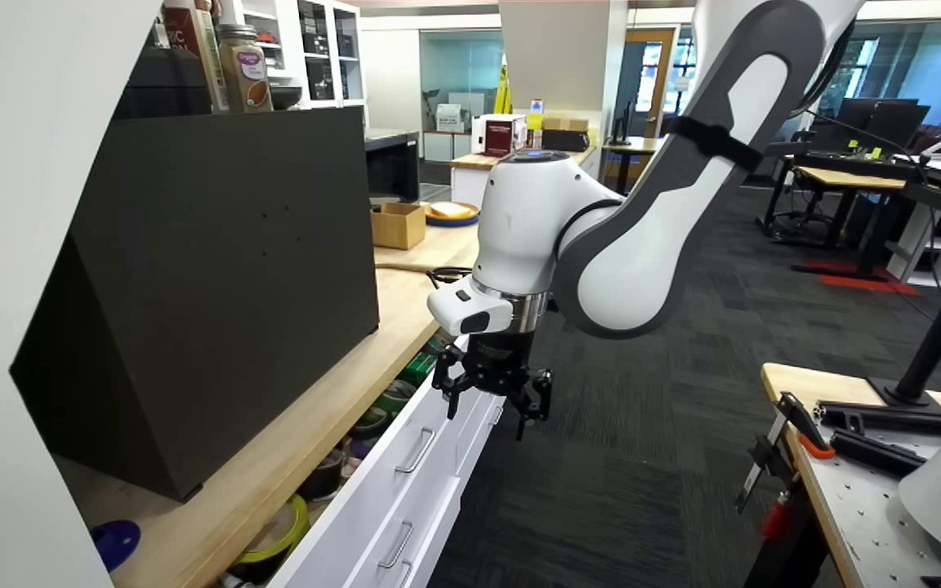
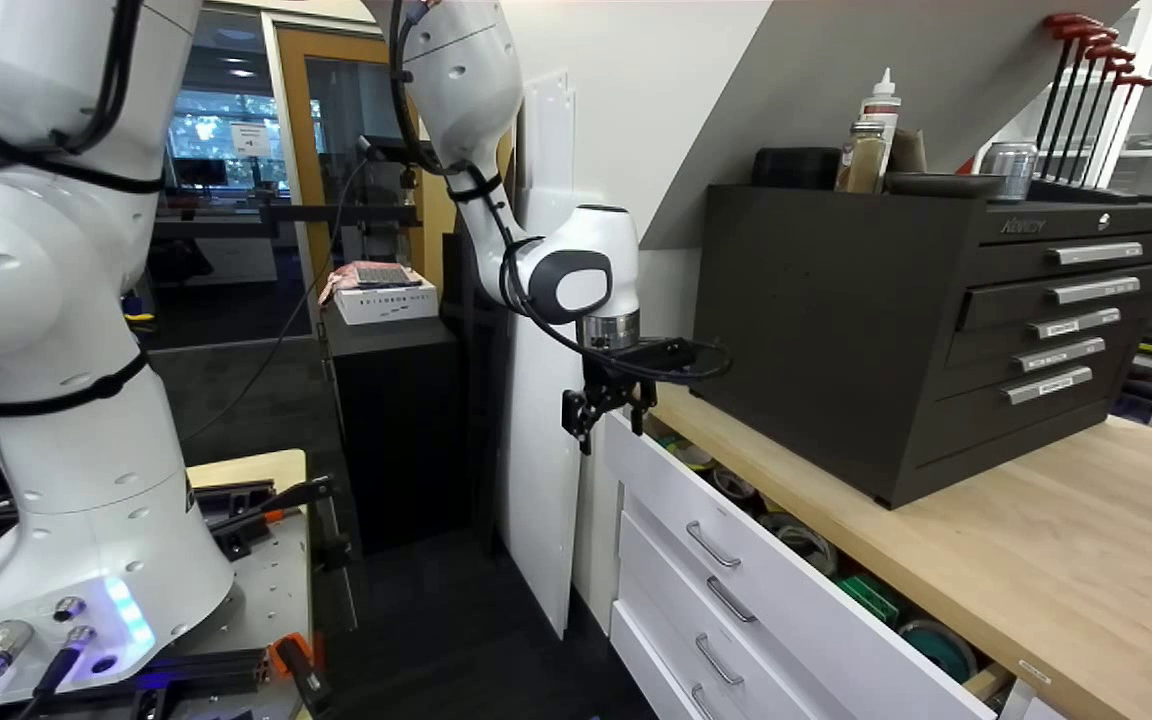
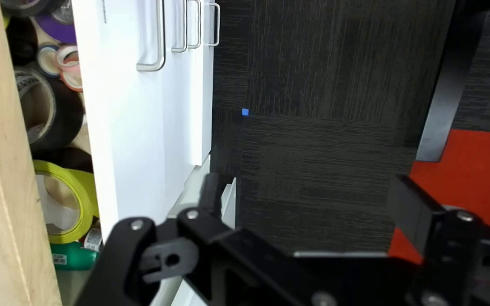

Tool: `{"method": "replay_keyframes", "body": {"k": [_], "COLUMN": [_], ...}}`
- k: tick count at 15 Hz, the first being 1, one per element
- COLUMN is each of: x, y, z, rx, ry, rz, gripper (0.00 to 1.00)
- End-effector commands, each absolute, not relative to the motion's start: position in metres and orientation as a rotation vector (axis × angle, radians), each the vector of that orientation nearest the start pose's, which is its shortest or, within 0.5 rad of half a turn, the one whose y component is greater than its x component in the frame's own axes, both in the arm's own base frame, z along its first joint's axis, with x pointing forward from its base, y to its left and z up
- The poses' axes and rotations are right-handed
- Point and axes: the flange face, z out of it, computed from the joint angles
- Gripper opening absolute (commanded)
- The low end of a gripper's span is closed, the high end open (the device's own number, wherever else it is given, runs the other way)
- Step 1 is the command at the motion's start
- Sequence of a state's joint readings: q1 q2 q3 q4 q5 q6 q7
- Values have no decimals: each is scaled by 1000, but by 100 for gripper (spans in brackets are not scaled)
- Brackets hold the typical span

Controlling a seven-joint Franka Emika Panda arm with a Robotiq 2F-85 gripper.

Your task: Open the uppermost drawer of the cabinet to the left

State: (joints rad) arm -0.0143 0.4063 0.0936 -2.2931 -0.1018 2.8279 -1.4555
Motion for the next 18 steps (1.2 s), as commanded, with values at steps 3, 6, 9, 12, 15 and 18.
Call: {"method": "replay_keyframes", "body": {"k": [3,6,9,12,15,18], "x": [545,545,549,556,566,575], "y": [49,50,47,44,43,45], "z": [189,190,179,163,148,140], "rx": [2100,2099,2113,2114,2117,2104], "ry": [2203,2204,2178,2169,2178,2179], "rz": [169,169,156,130,115,113], "gripper": [100,100,100,100,100,100]}}
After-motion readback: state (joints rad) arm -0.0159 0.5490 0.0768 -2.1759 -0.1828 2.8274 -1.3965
